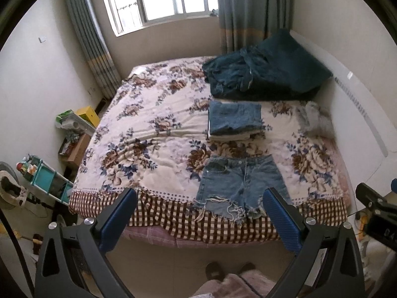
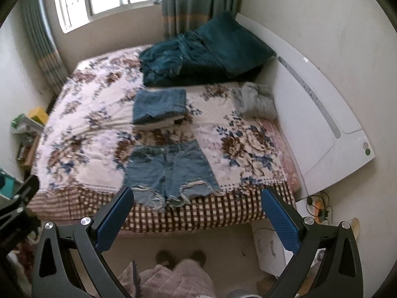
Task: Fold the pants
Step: 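Lower both tools toward the frayed hems of the denim shorts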
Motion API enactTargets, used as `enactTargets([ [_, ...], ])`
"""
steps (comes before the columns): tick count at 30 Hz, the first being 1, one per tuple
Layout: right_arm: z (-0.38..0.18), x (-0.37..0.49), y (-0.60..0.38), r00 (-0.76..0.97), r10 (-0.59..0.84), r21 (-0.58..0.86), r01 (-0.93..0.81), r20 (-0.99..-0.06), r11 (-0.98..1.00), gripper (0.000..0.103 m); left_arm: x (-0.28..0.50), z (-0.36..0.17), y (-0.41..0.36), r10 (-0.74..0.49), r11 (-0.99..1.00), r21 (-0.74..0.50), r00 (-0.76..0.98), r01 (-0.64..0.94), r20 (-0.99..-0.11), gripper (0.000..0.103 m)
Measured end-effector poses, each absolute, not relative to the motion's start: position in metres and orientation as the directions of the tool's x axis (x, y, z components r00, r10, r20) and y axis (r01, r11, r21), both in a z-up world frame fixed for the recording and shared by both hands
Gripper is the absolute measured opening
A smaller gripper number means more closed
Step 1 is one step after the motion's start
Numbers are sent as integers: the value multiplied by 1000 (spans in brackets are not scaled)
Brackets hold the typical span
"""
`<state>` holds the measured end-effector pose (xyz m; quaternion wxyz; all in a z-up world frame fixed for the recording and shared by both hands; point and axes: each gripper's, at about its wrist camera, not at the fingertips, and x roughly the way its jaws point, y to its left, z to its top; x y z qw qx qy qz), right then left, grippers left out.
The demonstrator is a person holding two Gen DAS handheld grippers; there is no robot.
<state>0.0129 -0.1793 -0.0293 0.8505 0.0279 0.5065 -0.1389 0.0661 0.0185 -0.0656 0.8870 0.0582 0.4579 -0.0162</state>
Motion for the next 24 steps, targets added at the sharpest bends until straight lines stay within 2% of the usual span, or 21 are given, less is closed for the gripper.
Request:
enactTargets([
  [9, -163, 75, -221, 274, -155, -93, 225, -949, 970, 103, 124, -170, -12, 103, 984, 156, 454, 81, -885, 103],
  [15, -255, 133, -271, 169, -45, -17, 165, -985, 986, 103, 165, -237, -46, 174, 981, 193, 326, 28, -929, 103],
  [19, -328, 190, -315, 50, 62, 68, 128, -997, 989, 102, 200, -288, -75, 272, 962, 271, 251, -40, -929, 103],
  [21, -371, 219, -340, -31, 152, 148, 120, -988, 982, 95, 216, -319, -92, 316, 949, 306, 210, -81, -925, 103],
  [23, -414, 249, -359, -114, 204, 193, 97, -972, 976, 77, 230, -350, -109, 332, 942, 318, 174, -108, -927, 103],
  [24, -435, 261, -366, -154, 202, 192, 75, -967, 978, 74, 237, -373, -120, 329, 942, 315, 141, -112, -934, 103],
])
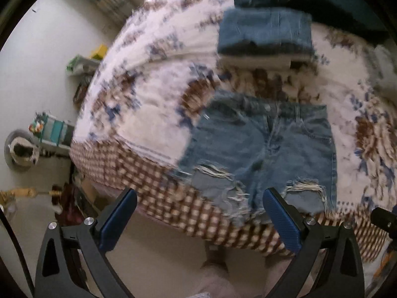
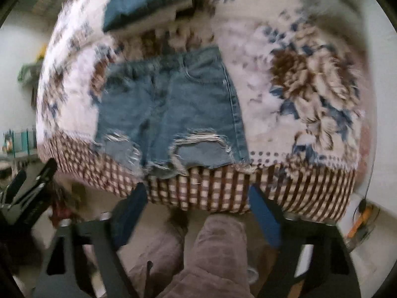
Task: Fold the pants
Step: 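Lower both tools toward the frayed hems of the denim shorts, then grasp a frayed leg hem with the left tool while the right tool grasps the other hem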
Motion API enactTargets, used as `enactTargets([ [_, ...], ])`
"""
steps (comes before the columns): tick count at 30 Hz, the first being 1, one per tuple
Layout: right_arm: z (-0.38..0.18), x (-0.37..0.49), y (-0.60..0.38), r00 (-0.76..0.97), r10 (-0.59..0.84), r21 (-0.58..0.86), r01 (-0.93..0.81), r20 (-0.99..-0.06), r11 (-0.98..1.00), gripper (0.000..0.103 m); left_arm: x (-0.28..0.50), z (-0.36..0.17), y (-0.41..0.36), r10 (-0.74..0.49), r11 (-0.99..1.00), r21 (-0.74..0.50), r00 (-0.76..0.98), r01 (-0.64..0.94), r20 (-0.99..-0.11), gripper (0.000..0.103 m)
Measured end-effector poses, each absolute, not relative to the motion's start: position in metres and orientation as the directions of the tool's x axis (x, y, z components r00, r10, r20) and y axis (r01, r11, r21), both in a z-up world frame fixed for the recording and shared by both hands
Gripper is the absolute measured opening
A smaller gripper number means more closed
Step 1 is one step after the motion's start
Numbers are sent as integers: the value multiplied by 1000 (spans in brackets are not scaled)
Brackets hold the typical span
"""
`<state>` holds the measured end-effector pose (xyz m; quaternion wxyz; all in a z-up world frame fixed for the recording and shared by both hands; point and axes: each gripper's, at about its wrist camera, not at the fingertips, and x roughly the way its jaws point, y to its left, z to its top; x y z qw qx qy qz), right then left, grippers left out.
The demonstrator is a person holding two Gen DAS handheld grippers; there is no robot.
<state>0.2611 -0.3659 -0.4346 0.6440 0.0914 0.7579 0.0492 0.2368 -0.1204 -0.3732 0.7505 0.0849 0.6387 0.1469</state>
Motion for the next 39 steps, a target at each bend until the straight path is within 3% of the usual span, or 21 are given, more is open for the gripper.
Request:
enactTargets([
  [7, -546, 334, -400, -254, 95, 126, -110, -963, 986, 56, 249, -513, -195, 185, 966, 195, -73, -172, -980, 103],
  [11, -584, 365, -413, -286, 86, 137, -161, -954, 977, 38, 243, -560, -229, 30, 955, 62, -112, -291, -993, 103],
  [15, -608, 394, -415, -304, 46, 118, -222, -952, 968, 39, 234, -592, -257, -125, 910, -83, -76, -406, -989, 103],
  [17, -621, 408, -413, -338, 44, 129, -234, -940, 964, 49, 232, -598, -267, -156, 892, -113, -65, -437, -986, 103],
  [19, -628, 419, -406, -350, 49, 140, -240, -936, 961, 59, 230, -603, -281, -155, 887, -117, -51, -446, -987, 103],
  [23, -647, 440, -394, -363, 30, 135, -266, -931, 955, 59, 229, -620, -315, -59, 928, -29, -71, -372, -996, 102],
  [25, -655, 448, -387, -367, 20, 132, -285, -930, 949, 59, 230, -630, -331, 16, 951, 46, -101, -306, -995, 95],
  [28, -670, 457, -373, -384, 19, 145, -301, -923, 943, 59, 233, -633, -336, 35, 962, 55, -78, -266, -996, 79],
  [30, -681, 462, -365, -395, 22, 154, -305, -918, 940, 59, 237, -623, -329, 19, 957, 27, -31, -287, -999, 39],
  [32, -692, 468, -360, -403, 32, 164, -296, -915, 941, 59, 238, -616, -321, 13, 956, 13, 1, -293, -1000, 17],
  [34, -699, 472, -358, -401, 49, 177, -288, -915, 941, 59, 242, -605, -315, -7, 957, -10, 10, -290, -1000, 12],
  [35, -699, 473, -357, -392, 75, 196, -279, -917, 940, 54, 244, -599, -313, -17, 958, -19, 12, -287, -1000, 9],
  [36, -696, 474, -358, -370, 104, 214, -271, -923, 938, 45, 245, -592, -311, -24, 957, -28, 18, -290, -1000, 8],
  [37, -691, 473, -359, -358, 136, 238, -259, -924, 936, 24, 249, -585, -307, -27, 956, -32, 21, -292, -999, 7],
  [39, -680, 473, -362, -339, 160, 248, -235, -927, 940, 18, 252, -568, -301, -36, 956, -42, 27, -289, -999, 6],
])
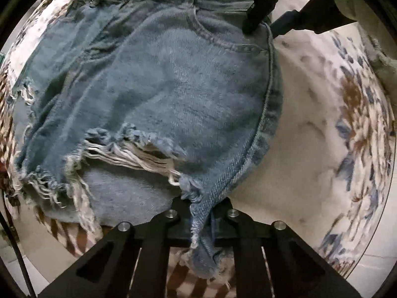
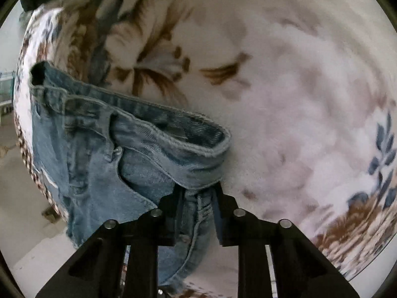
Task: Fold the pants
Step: 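Grasp a frayed leg hem with the left tool while the right tool grasps the other hem, then lift both hems and fold them over toward the waistband with both tools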
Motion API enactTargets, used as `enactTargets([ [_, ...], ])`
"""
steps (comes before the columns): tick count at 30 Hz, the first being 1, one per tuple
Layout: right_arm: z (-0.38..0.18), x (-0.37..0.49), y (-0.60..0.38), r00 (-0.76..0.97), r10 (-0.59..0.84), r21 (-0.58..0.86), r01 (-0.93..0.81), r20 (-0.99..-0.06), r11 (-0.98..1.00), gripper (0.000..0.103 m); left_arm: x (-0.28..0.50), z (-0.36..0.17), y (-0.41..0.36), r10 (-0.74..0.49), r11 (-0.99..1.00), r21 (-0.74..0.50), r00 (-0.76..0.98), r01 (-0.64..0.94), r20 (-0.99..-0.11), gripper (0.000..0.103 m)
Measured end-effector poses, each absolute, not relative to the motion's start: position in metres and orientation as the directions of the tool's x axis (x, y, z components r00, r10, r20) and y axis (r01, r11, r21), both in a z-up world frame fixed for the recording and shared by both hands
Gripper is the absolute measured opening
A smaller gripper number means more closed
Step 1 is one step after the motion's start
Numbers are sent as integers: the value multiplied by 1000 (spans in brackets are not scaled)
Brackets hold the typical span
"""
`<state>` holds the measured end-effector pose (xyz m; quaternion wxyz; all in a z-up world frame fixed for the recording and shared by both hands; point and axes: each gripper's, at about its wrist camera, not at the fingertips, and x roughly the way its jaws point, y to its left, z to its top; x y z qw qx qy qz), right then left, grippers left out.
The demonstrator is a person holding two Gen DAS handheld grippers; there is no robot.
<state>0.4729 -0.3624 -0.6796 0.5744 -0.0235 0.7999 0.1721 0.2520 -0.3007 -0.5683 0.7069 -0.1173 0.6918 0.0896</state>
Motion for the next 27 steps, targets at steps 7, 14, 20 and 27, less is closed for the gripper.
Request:
enactTargets([
  [7, -615, 472, -364, -252, 225, 276, -191, -941, 942, 9, 255, -489, -273, -80, 941, -101, 78, -323, -994, 5],
  [14, -550, 483, -317, -185, 211, 258, -292, -960, 921, 7, 226, -458, -169, -46, 911, -112, 172, -397, -984, 4],
  [20, -526, 488, -225, -149, 205, 246, -371, -967, 895, 7, 218, -449, -93, -2, 867, -111, 220, -485, -975, 4],
  [27, -545, 496, -103, -135, 156, 200, -449, -979, 871, 7, 240, -485, 2, -3, 842, -107, 194, -528, -981, 4],
])
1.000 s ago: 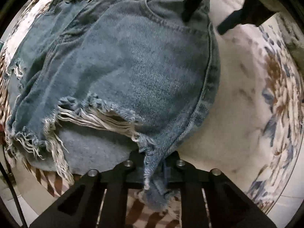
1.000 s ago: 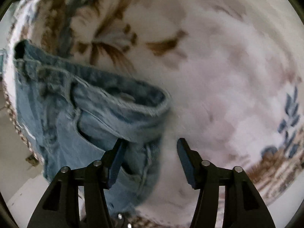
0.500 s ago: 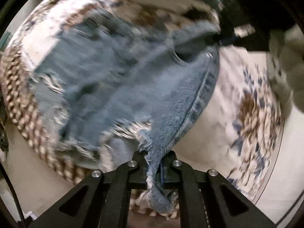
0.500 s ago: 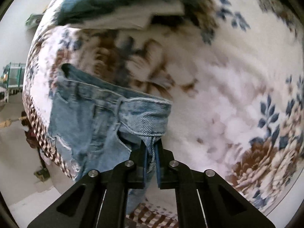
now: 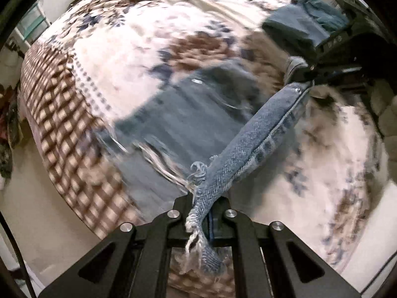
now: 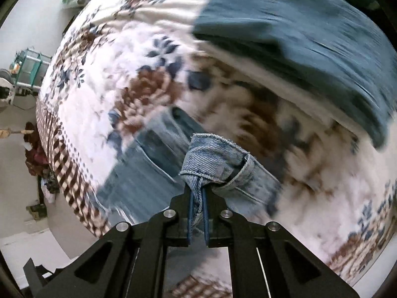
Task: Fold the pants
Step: 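Lift both hems and fold them over toward the waistband with both tools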
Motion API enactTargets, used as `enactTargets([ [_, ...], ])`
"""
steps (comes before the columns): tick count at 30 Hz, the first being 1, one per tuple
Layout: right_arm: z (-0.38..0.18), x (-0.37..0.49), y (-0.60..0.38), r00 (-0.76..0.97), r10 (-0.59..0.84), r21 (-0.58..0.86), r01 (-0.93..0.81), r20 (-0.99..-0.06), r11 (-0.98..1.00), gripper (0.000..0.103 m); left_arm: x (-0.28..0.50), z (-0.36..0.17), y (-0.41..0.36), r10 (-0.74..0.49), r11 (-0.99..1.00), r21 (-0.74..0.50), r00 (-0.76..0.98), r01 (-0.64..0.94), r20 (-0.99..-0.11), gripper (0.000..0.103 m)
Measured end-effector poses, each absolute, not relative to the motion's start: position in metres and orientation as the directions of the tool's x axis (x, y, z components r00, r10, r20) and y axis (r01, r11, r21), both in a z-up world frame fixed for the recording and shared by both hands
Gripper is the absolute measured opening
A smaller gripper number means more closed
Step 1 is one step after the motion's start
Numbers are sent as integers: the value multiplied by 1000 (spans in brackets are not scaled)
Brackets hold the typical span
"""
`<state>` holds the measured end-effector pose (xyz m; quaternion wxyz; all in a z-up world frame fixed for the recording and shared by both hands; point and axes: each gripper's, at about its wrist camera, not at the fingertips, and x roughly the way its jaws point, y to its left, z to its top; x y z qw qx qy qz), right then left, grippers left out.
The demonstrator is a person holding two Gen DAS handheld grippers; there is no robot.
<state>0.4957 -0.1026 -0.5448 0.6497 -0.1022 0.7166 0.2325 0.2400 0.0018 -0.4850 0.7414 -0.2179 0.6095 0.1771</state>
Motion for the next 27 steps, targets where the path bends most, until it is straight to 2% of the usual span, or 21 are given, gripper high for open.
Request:
enactTargets([
  [4, -577, 501, -37, -134, 94, 149, -492, -987, 858, 7, 252, -513, 55, 13, 833, -83, 169, -547, -986, 4],
  [10, -630, 505, 26, -136, -22, 53, -530, -990, 847, 7, 262, -563, 100, -40, 837, -86, 97, -540, -994, 5],
  [12, -643, 506, 39, -146, -62, 28, -546, -987, 837, 8, 261, -575, 108, -62, 823, -96, 79, -560, -995, 13],
  [13, -649, 506, 44, -160, -77, 24, -550, -984, 835, 12, 258, -579, 114, -83, 801, -110, 72, -589, -994, 16],
  [14, -652, 507, 48, -184, -76, 38, -548, -980, 835, 21, 255, -580, 118, -105, 780, -130, 76, -612, -992, 28],
  [15, -653, 508, 51, -207, -68, 57, -545, -976, 837, 29, 249, -580, 124, -130, 752, -162, 97, -639, -987, 50],
  [16, -652, 509, 54, -246, -35, 106, -536, -969, 838, 53, 243, -578, 128, -141, 733, -179, 110, -656, -984, 65],
  [17, -649, 510, 56, -290, 19, 174, -517, -957, 838, 74, 239, -576, 130, -145, 726, -185, 116, -662, -983, 85],
  [18, -643, 510, 56, -320, 73, 233, -496, -945, 836, 78, 231, -572, 135, -143, 706, -193, 129, -681, -981, 88],
  [21, -625, 510, 48, -324, 114, 266, -473, -939, 840, 78, 213, -565, 146, -148, 654, -202, 138, -729, -979, 89],
  [27, -597, 518, -21, -282, 143, 238, -343, -949, 909, 78, 177, -559, 154, -155, 533, -216, 156, -818, -976, 89],
])
